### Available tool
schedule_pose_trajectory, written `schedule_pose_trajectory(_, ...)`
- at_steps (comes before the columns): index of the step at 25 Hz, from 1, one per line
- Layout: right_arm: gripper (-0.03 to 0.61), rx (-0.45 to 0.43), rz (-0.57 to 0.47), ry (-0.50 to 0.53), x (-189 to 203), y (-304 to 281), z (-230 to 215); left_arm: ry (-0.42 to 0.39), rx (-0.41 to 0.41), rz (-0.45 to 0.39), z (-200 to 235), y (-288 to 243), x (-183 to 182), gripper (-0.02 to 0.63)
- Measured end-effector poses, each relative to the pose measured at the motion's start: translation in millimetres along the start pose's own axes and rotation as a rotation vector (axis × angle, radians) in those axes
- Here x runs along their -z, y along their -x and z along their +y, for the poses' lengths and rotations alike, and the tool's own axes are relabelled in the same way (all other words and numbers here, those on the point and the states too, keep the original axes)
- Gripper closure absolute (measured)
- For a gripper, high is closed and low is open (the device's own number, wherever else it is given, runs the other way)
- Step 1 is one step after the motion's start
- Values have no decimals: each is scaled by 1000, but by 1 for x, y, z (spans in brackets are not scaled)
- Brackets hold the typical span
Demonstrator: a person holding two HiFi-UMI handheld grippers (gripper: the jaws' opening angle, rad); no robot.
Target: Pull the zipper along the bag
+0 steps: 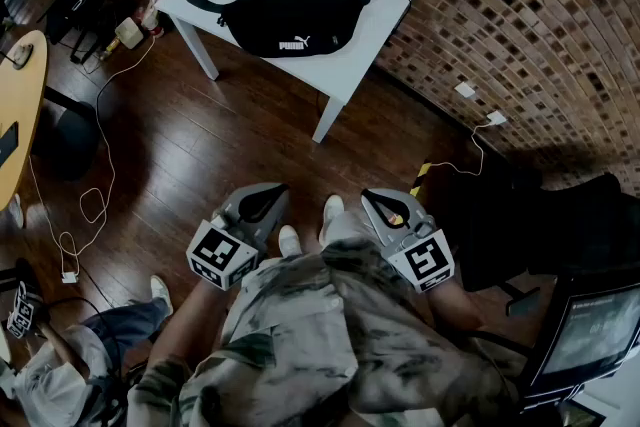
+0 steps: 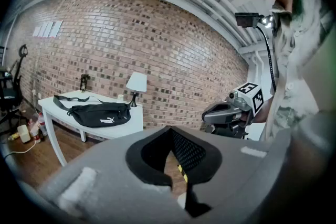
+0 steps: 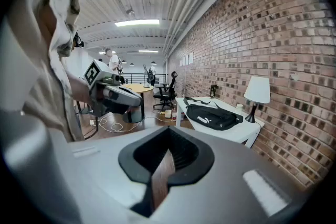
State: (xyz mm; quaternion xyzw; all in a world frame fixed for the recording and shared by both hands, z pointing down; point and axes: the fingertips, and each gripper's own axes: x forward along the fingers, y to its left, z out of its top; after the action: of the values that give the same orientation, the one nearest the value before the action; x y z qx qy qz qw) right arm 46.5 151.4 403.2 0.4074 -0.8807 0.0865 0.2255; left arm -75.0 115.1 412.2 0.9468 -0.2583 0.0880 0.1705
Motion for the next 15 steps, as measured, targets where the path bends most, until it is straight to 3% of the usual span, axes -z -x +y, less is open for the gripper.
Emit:
schedule_pose_trajectory(5, 572, -22, -11, 23, -8, -63, -71, 20, -19, 22, 58, -55, -10, 615)
schedule_pose_trajectory(15, 572, -159, 3, 93, -29, -185, -236, 28, -121, 97, 168, -194, -62, 614)
